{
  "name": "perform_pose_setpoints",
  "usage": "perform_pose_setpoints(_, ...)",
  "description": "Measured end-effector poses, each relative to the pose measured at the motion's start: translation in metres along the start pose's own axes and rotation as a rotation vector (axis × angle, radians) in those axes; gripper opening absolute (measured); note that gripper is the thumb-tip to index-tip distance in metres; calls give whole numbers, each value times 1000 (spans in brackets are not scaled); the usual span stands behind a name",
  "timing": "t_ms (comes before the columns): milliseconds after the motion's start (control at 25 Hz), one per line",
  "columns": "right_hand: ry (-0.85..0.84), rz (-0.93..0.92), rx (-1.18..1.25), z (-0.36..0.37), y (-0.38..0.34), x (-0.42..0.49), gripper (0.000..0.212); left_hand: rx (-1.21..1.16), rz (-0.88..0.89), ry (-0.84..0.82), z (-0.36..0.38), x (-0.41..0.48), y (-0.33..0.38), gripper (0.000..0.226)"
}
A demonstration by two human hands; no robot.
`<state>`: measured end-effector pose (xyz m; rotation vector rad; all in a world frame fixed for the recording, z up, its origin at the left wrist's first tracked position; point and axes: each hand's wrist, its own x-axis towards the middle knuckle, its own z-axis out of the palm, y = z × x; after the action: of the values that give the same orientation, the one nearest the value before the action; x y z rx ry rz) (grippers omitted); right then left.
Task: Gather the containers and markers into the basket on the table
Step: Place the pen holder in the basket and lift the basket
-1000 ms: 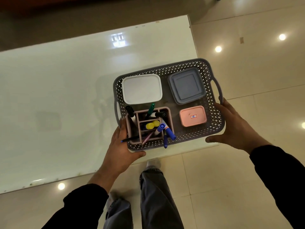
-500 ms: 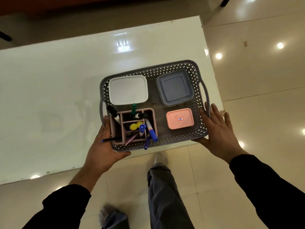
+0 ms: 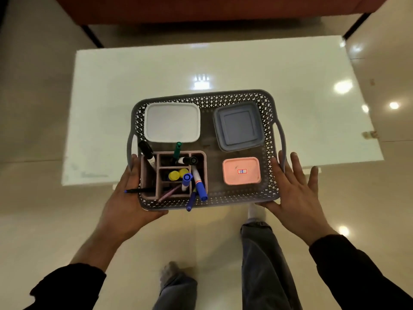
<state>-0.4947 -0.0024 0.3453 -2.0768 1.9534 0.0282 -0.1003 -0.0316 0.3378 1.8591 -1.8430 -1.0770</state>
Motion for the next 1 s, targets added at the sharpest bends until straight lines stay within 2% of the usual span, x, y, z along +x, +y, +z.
perform_pose_setpoints(120, -22, -47, 11, 31, -93, -42, 97, 131, -53, 52, -56, -77, -56, 124)
perform_pose_setpoints(240, -86, -70, 20, 65, -155, -79, 96, 160, -82, 54, -86, -140, -100, 128)
perform_pose_setpoints(360, -196, -82, -16, 109, -194, -109, 95, 155, -121, 4, -86, -185, -150, 134)
perform_pose_setpoints(480, -280, -78, -44, 165, -205, -128, 96, 117, -129, -29, -55, -207, -201, 136)
perform_pose_setpoints(600, -376, -59, -105, 212, -198, -133, 100, 112, -159, -117, -16, -198, -243, 132)
perform_pose_setpoints(760, -389, -22, -149, 270, -177, -100, 104, 38, -158, -133, 34, -154, -292, 136)
perform_pose_setpoints(880, -327, -4, -121, 311, -160, -69, 104, 17, -150, -139, 66, -110, -321, 141)
perform_pose_setpoints(1000, -279, -4, -96, 349, -148, -32, 104, 5, -147, -108, 97, -65, -351, 137)
